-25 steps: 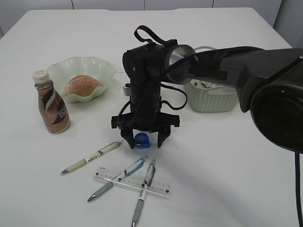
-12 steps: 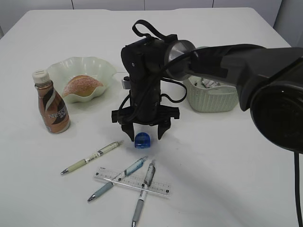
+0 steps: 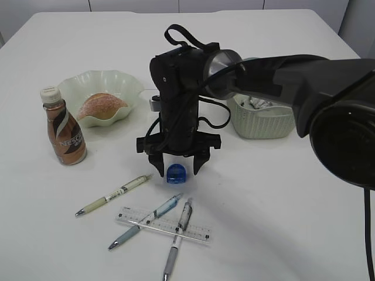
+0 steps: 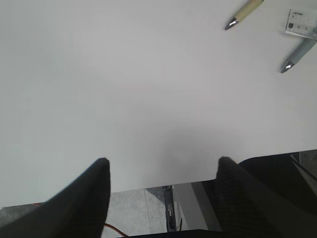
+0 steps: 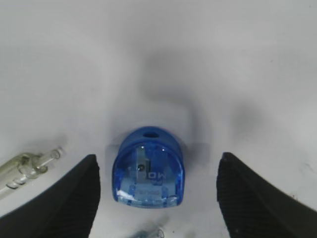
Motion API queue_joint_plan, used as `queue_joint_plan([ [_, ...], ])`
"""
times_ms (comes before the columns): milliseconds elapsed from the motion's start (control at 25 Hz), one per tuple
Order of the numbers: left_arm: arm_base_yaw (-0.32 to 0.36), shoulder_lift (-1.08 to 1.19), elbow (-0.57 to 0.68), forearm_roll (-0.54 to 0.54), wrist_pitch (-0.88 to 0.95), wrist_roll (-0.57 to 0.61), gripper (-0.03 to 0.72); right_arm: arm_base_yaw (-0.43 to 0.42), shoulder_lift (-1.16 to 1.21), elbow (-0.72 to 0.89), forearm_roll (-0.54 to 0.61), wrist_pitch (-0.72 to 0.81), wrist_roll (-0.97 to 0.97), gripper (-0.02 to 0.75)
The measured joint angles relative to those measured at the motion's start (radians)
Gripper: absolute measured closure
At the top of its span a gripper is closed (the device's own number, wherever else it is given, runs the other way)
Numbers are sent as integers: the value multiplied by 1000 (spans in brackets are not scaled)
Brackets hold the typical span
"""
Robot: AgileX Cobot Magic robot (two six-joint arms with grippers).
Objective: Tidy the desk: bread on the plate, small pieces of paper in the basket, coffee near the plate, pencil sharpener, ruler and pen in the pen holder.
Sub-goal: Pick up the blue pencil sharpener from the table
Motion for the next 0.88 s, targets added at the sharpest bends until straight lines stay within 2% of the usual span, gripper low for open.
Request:
queue_joint_plan([
  [880, 0, 0, 0, 0, 0, 0, 202, 0, 3, 0, 21, 14, -41, 197],
])
